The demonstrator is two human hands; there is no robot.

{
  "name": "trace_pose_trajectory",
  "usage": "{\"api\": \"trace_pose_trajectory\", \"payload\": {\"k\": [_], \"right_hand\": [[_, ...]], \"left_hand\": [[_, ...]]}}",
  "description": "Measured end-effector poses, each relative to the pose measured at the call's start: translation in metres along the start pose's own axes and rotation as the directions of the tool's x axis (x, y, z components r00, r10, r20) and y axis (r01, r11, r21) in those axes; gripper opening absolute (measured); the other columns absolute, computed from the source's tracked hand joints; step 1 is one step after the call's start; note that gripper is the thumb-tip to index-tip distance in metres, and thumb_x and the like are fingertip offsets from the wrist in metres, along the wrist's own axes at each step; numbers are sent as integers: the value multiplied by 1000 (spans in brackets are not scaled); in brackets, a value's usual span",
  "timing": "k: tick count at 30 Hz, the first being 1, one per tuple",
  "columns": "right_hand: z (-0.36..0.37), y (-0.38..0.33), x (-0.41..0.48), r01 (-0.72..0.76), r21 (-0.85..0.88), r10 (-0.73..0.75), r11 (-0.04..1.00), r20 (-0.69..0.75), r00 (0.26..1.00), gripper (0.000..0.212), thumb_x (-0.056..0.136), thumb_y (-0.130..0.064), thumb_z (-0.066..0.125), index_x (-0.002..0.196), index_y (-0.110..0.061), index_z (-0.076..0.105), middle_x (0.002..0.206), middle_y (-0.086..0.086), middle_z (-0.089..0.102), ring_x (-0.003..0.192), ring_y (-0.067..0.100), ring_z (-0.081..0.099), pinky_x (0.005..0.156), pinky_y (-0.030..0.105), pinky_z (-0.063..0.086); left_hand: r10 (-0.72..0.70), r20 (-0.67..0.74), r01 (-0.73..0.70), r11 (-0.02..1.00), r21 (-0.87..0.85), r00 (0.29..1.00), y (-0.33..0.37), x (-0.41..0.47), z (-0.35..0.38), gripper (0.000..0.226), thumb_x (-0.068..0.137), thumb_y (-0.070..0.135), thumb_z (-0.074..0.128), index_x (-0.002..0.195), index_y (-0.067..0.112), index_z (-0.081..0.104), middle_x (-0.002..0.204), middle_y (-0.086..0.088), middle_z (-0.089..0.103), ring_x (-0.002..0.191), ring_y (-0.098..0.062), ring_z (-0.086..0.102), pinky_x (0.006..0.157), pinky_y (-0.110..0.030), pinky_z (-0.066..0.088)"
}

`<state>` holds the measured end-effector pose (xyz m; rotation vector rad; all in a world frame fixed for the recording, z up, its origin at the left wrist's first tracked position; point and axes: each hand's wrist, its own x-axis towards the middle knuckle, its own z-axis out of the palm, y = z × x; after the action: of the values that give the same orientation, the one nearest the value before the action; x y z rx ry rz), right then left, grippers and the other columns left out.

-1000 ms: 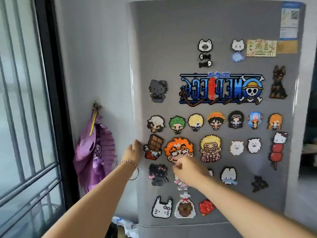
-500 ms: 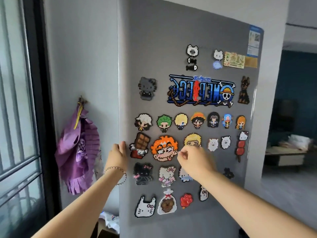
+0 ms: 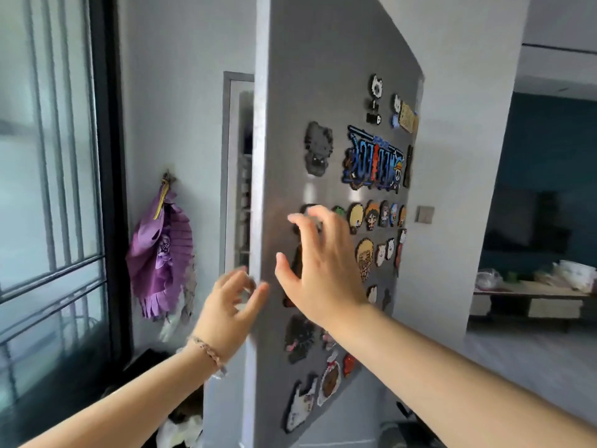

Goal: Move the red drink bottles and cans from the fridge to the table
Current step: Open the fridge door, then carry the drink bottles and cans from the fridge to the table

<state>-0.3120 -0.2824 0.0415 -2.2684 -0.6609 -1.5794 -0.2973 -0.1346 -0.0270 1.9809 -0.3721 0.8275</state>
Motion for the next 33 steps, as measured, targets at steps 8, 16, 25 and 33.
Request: {"api": "trace_pose_trajectory", "payload": {"k": [8,16,25,33], "right_hand": [[-82,9,-37,-250,-340,227,906,-105,968,80,69,-44,68,135,-15,35,140,38,21,125,55,35,98,58,39],[-159,102,-79,-421,-527,362,739,-217,907,95,64,-31,78,144,-18,30,144,35,13,125,54,35,95,58,41],[-216,187,-92,-650,-499,634,574,-231,738,88,81,-19,67,151,-15,14,151,35,1,137,53,14,108,57,26],[-236,195,-89,-706,-441,691,554,-230,686,75,80,-13,64,145,-11,27,152,26,10,137,43,15,111,49,22]], "left_hand": [[249,292,-205,963,-173,923,93,-42,34,13,79,29,53,89,36,57,82,27,65,85,14,60,78,-2,44],[315,358,-307,948,-83,879,155,-31,119,14,87,5,54,90,15,65,81,9,64,80,-14,64,79,-31,54],[439,403,-431,895,-117,803,224,-16,181,13,87,10,52,93,14,63,90,0,67,83,-20,61,75,-32,51],[169,587,-335,924,185,792,206,13,203,16,88,17,49,98,20,62,104,-4,67,93,-26,61,81,-33,52]]}}
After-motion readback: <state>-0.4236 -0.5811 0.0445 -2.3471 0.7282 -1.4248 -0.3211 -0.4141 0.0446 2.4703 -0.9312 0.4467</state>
